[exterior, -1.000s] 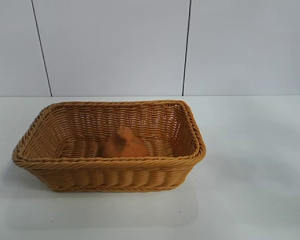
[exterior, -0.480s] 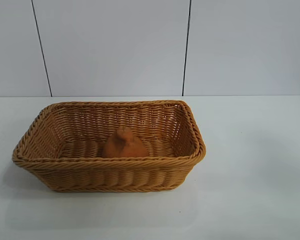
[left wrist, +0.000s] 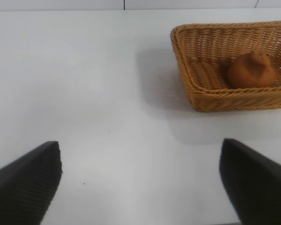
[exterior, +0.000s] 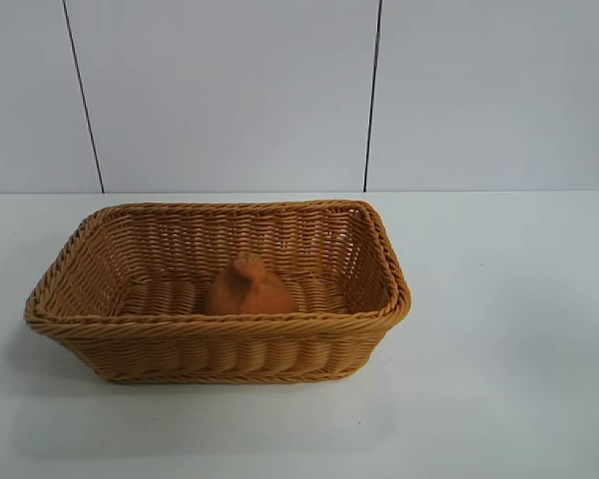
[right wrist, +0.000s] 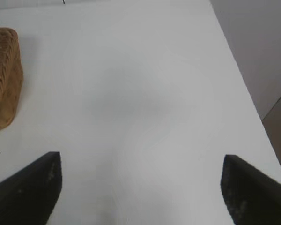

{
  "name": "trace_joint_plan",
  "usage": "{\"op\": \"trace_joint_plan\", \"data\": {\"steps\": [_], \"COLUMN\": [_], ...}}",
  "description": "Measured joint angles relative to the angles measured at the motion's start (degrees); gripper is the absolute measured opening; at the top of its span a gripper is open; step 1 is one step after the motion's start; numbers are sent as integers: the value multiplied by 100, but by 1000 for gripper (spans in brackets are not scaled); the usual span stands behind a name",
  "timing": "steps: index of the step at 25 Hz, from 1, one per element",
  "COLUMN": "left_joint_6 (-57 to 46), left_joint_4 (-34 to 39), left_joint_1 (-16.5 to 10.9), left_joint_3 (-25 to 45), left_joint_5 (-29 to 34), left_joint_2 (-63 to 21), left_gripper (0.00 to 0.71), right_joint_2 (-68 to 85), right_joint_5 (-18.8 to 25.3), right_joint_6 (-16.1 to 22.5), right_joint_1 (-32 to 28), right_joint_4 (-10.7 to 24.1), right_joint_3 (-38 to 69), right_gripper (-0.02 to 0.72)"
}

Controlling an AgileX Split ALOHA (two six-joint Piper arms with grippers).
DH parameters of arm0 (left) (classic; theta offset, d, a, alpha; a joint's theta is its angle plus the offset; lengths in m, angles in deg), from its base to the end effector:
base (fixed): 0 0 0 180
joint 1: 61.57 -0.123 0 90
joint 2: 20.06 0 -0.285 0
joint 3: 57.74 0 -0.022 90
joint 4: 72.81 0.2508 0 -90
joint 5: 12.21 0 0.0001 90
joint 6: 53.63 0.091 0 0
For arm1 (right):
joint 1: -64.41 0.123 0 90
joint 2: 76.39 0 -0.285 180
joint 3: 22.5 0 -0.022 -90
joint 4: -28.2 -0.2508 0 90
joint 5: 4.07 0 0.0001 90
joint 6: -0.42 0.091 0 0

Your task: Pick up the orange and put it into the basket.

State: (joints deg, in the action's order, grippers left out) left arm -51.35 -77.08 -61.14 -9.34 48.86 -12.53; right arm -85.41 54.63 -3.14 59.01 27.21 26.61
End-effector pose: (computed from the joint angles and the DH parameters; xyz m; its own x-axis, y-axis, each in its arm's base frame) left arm -0.0062 -0.0059 0.2779 -0.4527 0.0071 -0.8916 0.0673 0.9974 -0.0262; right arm 0.0012 0.0012 0.2776 -0.4530 -0.0105 -0.8915 0.0570 0.9975 -0.0408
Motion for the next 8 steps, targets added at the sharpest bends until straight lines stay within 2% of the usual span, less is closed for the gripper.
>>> {"op": "trace_joint_plan", "data": {"steps": [8], "left_joint_6": [0], "left_joint_4": [0], "left_joint_1": [0], "left_joint_3": [0], "left_joint_5": [0], "left_joint_2": [0], "left_gripper": [651], "right_joint_2": [158], "right_joint_5": [0], "right_joint_6": [-6], "right_joint_1": [0], "right_joint_4": [0], "right_joint_3": [0], "right_gripper": [632]}}
